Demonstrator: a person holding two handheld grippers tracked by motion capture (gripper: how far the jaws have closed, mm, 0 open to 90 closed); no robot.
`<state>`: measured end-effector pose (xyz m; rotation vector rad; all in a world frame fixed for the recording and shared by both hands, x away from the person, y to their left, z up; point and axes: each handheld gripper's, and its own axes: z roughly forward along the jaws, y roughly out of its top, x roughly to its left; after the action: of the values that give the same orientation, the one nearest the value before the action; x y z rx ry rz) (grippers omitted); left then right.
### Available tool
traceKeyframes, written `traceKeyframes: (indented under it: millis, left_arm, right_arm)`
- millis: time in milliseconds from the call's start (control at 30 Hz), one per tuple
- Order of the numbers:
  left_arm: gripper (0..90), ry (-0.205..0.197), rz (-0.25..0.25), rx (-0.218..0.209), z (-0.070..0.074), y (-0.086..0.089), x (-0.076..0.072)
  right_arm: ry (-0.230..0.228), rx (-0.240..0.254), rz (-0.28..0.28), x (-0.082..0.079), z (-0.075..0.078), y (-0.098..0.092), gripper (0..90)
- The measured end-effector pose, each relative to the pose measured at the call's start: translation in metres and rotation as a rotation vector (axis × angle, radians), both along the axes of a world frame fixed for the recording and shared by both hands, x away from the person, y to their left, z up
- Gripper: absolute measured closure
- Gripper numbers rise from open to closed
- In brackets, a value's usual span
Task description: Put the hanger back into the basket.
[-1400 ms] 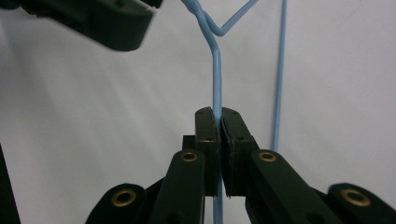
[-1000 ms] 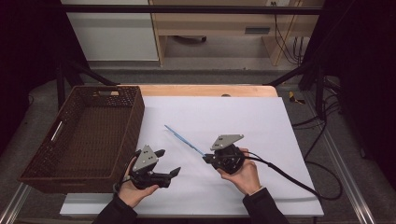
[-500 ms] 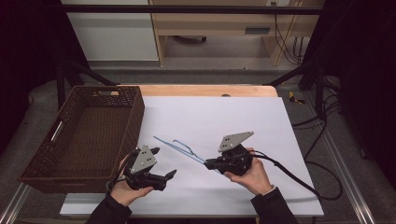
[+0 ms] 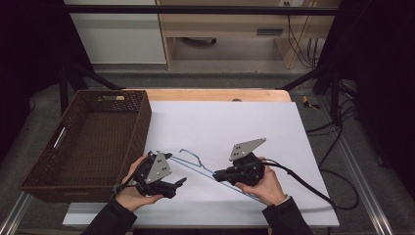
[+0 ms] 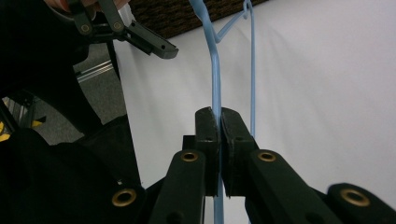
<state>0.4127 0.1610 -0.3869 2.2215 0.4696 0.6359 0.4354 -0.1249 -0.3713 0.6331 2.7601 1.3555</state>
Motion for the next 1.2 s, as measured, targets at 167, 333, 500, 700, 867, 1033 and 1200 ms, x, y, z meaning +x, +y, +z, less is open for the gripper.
traceKeyframes:
  millis: [167, 333, 500, 700, 867, 1033, 1200]
  left_arm:
    - [19.3, -0.023, -0.015, 0.028, -0.004, -0.005, 0.003]
    - [27.1, -0.067, -0.021, 0.071, -0.010, -0.012, 0.006]
    - [41.1, -0.112, -0.038, 0.089, -0.013, -0.022, 0.008]
    - [58.0, -0.147, -0.036, 0.122, -0.019, -0.029, 0.008]
    - [70.7, -0.171, -0.043, 0.143, -0.019, -0.030, 0.007]
    - [75.6, -0.188, -0.045, 0.166, -0.019, -0.031, 0.005]
    - [78.5, -0.213, -0.049, 0.216, -0.021, -0.036, 0.000]
  right_arm:
    - [0.022, -0.010, -0.004, 0.000, -0.001, -0.002, 87.7]
    - [0.041, 0.005, -0.003, 0.000, -0.003, -0.007, 87.7]
    - [0.055, 0.004, 0.009, 0.000, -0.008, -0.006, 87.7]
    - [0.069, -0.004, 0.011, 0.002, -0.011, -0.004, 87.7]
    - [0.069, 0.004, 0.011, 0.002, -0.011, -0.003, 87.7]
    - [0.072, 0.009, 0.015, 0.002, -0.011, -0.003, 87.7]
    - [0.065, -0.001, 0.008, 0.002, -0.011, -0.004, 87.5]
